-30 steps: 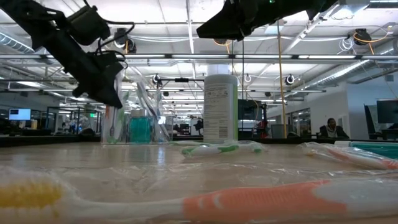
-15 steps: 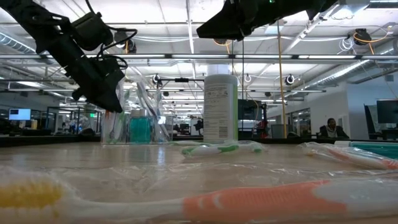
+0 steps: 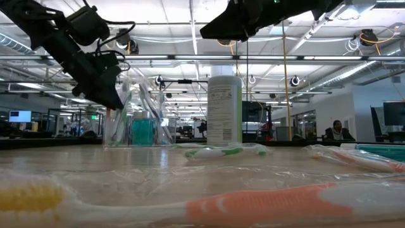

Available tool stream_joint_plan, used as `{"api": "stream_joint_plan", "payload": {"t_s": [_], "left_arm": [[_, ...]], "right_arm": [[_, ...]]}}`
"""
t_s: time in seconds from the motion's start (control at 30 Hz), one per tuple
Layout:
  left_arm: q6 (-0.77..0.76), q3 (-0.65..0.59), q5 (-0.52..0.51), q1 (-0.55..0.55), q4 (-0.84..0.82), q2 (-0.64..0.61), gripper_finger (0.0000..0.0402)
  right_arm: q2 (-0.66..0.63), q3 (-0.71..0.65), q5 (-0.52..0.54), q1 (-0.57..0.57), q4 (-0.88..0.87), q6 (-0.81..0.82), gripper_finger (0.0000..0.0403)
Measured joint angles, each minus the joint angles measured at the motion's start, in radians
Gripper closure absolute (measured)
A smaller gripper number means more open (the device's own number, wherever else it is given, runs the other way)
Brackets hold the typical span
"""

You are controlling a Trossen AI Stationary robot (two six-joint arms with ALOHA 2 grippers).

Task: Pick & Place toothbrushing station
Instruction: Put the violet toothbrush into the left of the transparent organizer, then put the orange toothbrush into the right of the transparent organizer

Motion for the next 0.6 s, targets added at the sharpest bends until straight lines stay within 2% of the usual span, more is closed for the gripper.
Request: {"api": "stream_joint_plan", "payload": {"t_s": [0.3, 0.6], "left_arm": [[-0.043, 0.000, 0.034, 0.000, -0.065, -0.155, 0.0249], [-0.108, 0.000, 0.265, 0.000, -0.077, -0.274, 0.0249]], "right_arm": [[0.000, 0.000, 0.000, 0.000, 0.000, 0.000, 0.0298], [0.000, 0.000, 0.000, 0.000, -0.016, 0.013, 0.0298]]}}
